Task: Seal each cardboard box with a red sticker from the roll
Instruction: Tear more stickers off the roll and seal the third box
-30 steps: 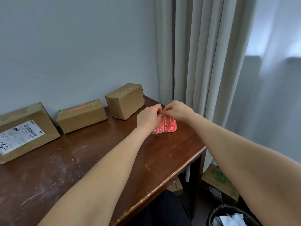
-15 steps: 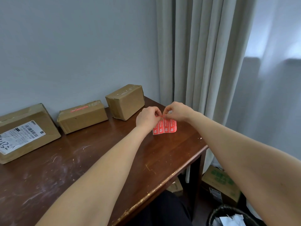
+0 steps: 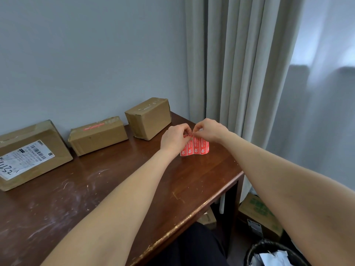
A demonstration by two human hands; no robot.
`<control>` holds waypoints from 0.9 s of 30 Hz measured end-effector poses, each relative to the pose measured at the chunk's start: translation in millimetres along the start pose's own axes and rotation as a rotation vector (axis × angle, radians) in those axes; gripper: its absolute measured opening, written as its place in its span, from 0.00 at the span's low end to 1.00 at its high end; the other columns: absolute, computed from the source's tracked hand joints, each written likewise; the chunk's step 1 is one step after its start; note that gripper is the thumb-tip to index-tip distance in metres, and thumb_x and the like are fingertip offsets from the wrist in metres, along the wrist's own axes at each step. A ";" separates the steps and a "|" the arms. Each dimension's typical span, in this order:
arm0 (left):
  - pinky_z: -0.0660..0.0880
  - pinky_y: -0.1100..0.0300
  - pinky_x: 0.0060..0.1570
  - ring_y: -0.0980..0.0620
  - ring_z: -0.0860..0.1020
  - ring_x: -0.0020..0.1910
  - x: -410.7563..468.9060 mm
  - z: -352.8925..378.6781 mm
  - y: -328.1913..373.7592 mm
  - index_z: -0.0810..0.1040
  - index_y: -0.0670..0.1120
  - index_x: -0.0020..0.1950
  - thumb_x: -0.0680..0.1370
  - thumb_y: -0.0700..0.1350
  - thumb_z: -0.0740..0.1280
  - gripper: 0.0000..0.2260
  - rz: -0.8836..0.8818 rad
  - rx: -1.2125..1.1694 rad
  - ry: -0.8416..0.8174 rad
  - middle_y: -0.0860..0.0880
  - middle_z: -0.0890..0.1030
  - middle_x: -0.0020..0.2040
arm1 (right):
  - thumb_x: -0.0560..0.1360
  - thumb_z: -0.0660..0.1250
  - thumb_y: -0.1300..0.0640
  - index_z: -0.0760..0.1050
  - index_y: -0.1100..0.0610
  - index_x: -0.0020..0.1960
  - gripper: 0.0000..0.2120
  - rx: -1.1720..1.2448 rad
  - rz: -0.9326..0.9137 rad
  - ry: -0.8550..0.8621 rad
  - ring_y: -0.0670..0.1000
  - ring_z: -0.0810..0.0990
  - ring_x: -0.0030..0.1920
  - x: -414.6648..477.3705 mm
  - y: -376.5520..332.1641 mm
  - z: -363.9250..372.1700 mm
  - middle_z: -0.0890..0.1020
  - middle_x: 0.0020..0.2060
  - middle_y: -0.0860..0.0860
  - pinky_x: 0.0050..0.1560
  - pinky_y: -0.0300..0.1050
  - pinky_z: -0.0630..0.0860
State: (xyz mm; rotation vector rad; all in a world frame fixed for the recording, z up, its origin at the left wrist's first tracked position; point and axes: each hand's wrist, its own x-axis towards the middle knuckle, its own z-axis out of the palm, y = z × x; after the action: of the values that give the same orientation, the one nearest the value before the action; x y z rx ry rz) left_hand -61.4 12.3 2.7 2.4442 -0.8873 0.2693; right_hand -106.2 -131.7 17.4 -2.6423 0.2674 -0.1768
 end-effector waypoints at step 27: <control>0.77 0.55 0.54 0.49 0.80 0.54 12.9 7.7 -2.9 0.77 0.47 0.64 0.79 0.50 0.66 0.15 -0.329 -0.264 -0.185 0.46 0.81 0.57 | 0.77 0.66 0.47 0.77 0.48 0.60 0.13 -0.232 -0.037 0.004 0.52 0.81 0.53 -8.5 -8.2 -4.0 0.78 0.58 0.52 0.50 0.47 0.79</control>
State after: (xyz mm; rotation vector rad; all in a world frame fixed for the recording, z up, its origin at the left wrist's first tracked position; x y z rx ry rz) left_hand -49.6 3.1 -0.5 2.3409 -0.5385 -0.1847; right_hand -113.9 -124.5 24.1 -2.8783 0.2533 -0.1731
